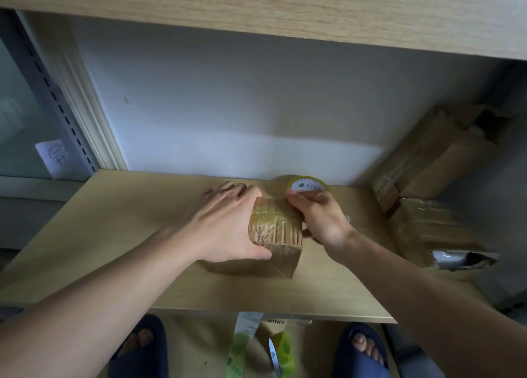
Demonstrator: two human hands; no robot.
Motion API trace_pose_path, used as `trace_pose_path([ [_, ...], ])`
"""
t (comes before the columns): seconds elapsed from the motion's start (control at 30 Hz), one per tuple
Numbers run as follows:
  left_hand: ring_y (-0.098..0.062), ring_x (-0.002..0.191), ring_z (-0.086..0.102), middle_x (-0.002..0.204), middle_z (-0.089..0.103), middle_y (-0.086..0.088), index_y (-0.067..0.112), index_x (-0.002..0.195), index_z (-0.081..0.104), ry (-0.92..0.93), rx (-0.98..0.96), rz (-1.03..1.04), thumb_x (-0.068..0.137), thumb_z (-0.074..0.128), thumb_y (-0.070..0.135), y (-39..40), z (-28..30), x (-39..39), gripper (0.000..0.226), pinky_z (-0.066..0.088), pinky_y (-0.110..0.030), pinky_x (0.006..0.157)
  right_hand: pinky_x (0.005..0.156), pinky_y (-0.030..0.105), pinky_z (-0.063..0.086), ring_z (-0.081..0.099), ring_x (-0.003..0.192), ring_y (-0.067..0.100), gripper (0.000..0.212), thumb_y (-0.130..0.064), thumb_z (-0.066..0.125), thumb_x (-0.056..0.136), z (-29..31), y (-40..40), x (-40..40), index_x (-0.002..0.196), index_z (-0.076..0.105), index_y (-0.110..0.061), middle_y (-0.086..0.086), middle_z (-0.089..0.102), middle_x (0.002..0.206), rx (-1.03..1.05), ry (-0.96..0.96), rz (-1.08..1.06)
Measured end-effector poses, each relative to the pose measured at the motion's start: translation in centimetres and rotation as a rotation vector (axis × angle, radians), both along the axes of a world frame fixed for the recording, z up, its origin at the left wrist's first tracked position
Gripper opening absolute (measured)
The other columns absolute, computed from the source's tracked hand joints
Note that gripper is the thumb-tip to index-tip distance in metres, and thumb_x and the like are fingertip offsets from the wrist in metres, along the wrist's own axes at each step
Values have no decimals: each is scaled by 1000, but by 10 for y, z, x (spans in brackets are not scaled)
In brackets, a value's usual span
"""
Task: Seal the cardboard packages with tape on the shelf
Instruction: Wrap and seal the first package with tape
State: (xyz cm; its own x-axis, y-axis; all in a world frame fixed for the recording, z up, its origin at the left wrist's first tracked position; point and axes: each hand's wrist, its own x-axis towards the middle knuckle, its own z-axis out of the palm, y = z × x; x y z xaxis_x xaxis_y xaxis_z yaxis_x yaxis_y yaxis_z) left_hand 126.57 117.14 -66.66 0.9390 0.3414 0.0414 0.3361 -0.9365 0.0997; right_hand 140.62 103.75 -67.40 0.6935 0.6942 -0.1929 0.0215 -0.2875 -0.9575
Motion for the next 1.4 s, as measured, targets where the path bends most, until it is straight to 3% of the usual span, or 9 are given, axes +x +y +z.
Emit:
trace_pose_path([
  [0.1, -16, 118, 47, 125, 53, 9, 31, 126, 41, -3, -47, -10, 58, 70, 83, 2, 0, 0, 90, 39, -41, 102, 52, 23, 54, 71, 72, 5, 28, -25, 53, 107, 2, -11, 4, 98, 74, -8, -2, 76, 82, 73, 130, 73],
  [0.27, -16, 122, 47, 129, 53, 9, 30, 130, 42, 0, -56, 0, 59, 72, 82, 3, 1, 2, 93, 38, -42, 105, 52, 14, 49, 63, 62, -5, 22, -19, 54, 106, -2, -13, -3, 90, 69, -17, -11, 67, 73, 71, 53, 139],
  [0.4, -16, 119, 48, 125, 53, 10, 32, 127, 41, 8, -52, -2, 57, 69, 84, 5, 0, 2, 92, 40, -43, 103, 60, 14, 52, 66, 71, -5, 9, -17, 60, 102, -4, -15, -1, 106, 68, -16, -18, 69, 77, 89, 49, 231],
  [0.7, -12, 101, 44, 107, 47, 16, 36, 115, 42, -17, -53, -12, 53, 70, 84, 6, -1, 3, 84, 43, -41, 97, 72, 22, 54, 68, 94, 3, 63, -31, 82, 72, -2, -22, 8, 129, 54, -27, -2, 67, 114, -5, 24, 423],
  [0.83, -13, 106, 48, 112, 50, 15, 34, 118, 43, -14, -50, -13, 54, 72, 83, 5, -1, 2, 86, 43, -41, 98, 106, 39, 53, 64, 121, 18, 73, -25, 88, 68, -5, -21, 12, 131, 52, -28, 5, 67, 127, -3, 19, 463],
  [0.9, -14, 109, 49, 115, 53, 14, 34, 119, 43, -16, -53, -15, 54, 71, 83, 5, -1, 1, 86, 43, -41, 99, 110, 41, 49, 63, 122, 18, 74, -24, 89, 66, -7, -21, 14, 131, 53, -29, 5, 67, 126, -3, 1, 471],
  [1.03, -14, 111, 50, 118, 54, 13, 33, 120, 43, -21, -52, -10, 54, 70, 84, 5, -1, 1, 87, 43, -42, 99, 105, 35, 53, 65, 117, 16, 74, -26, 91, 63, -7, -20, 16, 128, 53, -27, 3, 67, 122, -9, -33, 479],
  [1.2, -17, 117, 48, 124, 53, 9, 29, 124, 43, -24, -34, -5, 61, 73, 80, 4, 0, 1, 87, 42, -42, 102, 63, 23, 50, 66, 77, 7, 51, -42, 81, 73, -12, -8, 8, 110, 61, -13, -2, 69, 90, 54, -127, 340],
  [1.4, -17, 126, 45, 134, 51, 8, 27, 133, 41, -28, -14, -14, 61, 71, 82, 1, 0, 2, 95, 39, -44, 106, 62, 31, 39, 49, 62, 12, 33, -36, 67, 97, -18, 4, 7, 72, 58, -16, -6, 53, 64, 75, -222, 127],
])
